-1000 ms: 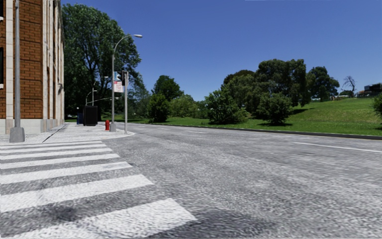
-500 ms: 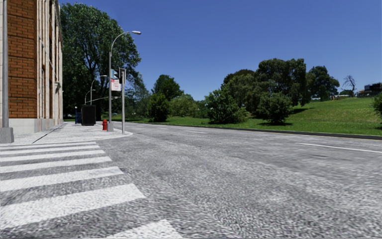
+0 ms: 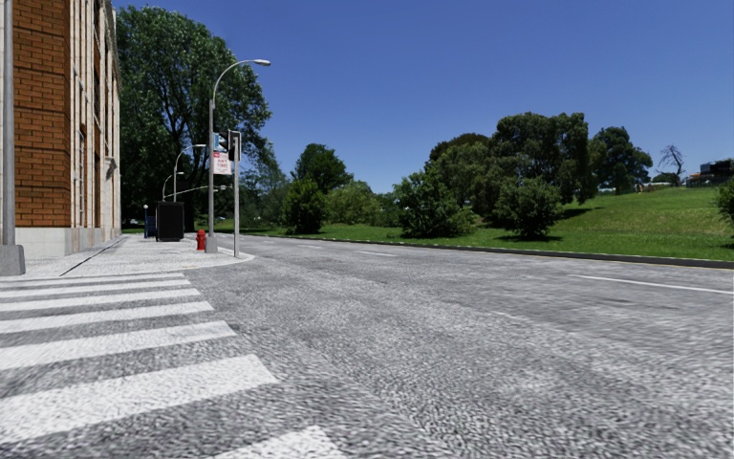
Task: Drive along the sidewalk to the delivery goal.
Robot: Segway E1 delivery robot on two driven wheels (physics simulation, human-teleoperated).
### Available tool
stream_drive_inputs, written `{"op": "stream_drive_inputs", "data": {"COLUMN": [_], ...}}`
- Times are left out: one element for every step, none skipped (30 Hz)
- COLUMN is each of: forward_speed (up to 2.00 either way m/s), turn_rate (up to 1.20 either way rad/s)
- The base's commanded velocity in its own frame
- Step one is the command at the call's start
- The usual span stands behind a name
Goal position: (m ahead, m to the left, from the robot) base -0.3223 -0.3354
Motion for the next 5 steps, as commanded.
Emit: {"op": "stream_drive_inputs", "data": {"forward_speed": [0.00,0.00,0.00,0.00,0.00], "turn_rate": [0.00,0.00,0.00,0.00,0.00]}}
